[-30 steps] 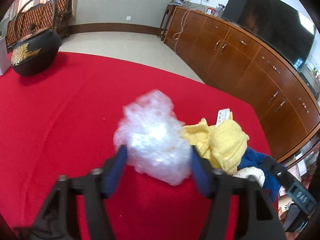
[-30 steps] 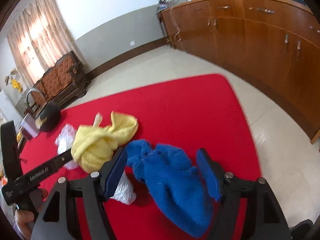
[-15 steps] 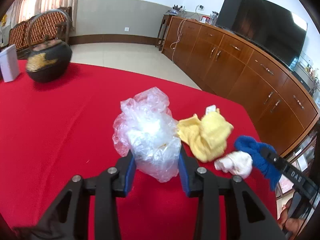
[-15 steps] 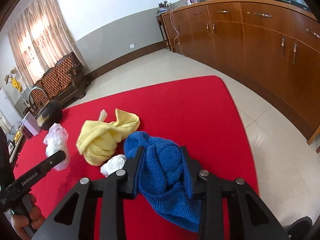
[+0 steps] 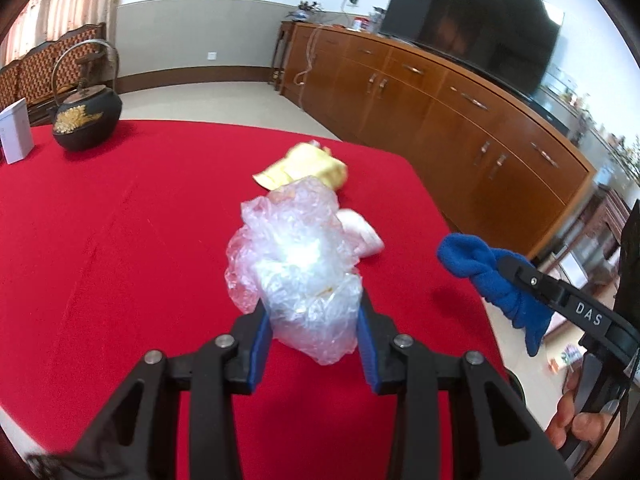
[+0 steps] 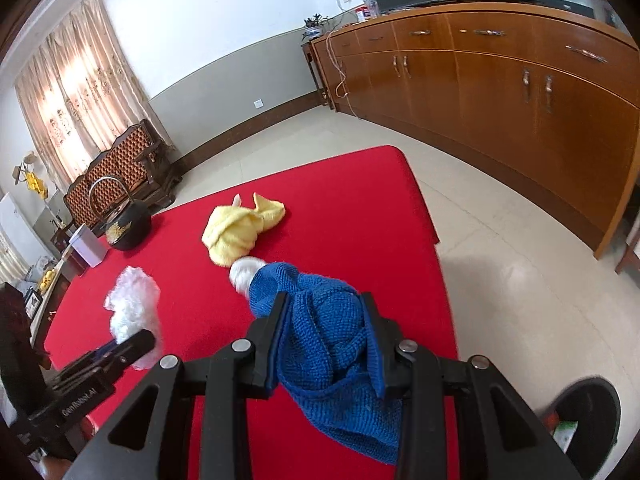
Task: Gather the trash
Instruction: 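Carry the clear bag and blue cloth over the black trash bin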
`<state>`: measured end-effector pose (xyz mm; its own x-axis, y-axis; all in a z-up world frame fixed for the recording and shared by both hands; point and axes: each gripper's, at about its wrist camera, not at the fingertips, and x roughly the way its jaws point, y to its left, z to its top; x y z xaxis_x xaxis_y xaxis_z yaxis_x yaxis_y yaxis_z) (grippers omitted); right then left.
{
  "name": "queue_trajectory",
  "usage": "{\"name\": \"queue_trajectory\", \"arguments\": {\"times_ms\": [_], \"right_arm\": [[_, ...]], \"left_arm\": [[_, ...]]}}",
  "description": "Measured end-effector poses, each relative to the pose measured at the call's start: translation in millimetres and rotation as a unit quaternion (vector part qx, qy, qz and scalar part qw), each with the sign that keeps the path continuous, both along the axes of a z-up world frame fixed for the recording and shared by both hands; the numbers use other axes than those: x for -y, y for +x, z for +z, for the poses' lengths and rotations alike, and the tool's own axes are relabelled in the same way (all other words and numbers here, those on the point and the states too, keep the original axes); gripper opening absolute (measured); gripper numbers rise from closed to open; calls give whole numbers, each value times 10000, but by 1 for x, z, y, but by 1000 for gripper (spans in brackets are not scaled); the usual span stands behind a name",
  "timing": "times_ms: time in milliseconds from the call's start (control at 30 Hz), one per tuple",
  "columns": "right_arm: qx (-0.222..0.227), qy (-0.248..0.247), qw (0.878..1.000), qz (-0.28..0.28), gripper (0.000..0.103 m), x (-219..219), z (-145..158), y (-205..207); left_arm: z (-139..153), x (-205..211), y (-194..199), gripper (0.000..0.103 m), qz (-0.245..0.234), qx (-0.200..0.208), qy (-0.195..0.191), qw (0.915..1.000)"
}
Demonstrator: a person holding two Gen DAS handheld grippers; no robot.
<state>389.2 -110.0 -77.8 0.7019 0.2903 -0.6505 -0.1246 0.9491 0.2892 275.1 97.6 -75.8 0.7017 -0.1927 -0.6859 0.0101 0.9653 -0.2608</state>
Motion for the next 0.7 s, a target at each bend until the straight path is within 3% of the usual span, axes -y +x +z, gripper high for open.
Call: {"name": "queue_trajectory", "arguments": {"times_ms": [400, 700], "right_arm": [[-38, -21, 9985, -546, 36, 69, 8, -103], [-69, -15, 9919, -1269, 36, 146, 7, -166]], "left_arm": [[13, 87, -47, 39, -854, 63, -29, 9963], [13, 168, -68, 39, -1749, 59, -47, 9845]]}}
